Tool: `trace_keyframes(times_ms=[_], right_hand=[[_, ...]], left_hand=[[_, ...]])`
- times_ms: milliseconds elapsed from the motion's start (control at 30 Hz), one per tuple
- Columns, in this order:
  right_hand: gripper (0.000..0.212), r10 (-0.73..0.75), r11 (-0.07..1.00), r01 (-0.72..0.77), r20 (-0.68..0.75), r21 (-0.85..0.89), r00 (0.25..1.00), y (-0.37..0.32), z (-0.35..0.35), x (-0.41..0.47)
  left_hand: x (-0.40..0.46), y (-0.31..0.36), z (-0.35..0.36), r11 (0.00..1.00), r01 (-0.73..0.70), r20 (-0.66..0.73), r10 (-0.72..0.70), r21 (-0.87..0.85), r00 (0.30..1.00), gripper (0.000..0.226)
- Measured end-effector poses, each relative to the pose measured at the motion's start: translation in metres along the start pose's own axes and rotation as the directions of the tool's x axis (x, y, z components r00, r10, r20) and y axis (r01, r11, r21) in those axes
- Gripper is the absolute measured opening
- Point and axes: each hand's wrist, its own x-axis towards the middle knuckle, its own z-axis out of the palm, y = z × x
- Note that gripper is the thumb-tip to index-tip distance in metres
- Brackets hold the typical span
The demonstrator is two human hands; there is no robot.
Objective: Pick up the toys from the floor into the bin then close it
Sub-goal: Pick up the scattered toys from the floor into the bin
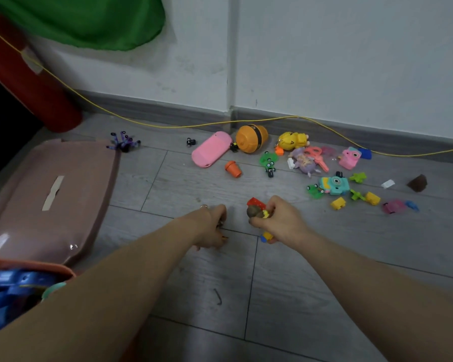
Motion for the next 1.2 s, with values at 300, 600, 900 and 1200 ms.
trace_keyframes(times_ms=[300,600,900,1200], right_hand=[[0.035,0.011,0.973,-0.022,0.050,0.229,0.999,0.004,0.019,0.019],[0.035,0.012,0.968,-0.039,0.105,0.250,0.994,0.001,0.027,0.015],[0.032,0.043,0.915,-0.078,0.096,0.397,0.994,-0.002,0.029,0.010],[0.029,0.061,0.808,-0.170,0.206,0.565,0.977,-0.018,0.018,0.012]], left_hand=[[0.005,-0.011,0.022,1.000,0.012,-0.108,-0.011,0.013,0.994,0.052],[0.001,-0.014,0.019,0.999,-0.014,-0.115,0.009,-0.047,0.993,0.052],[-0.004,-0.025,0.021,0.996,-0.040,-0.161,0.025,-0.086,0.987,0.051],[-0.007,-0.026,-0.008,0.993,-0.092,-0.133,0.082,-0.075,0.988,0.046]])
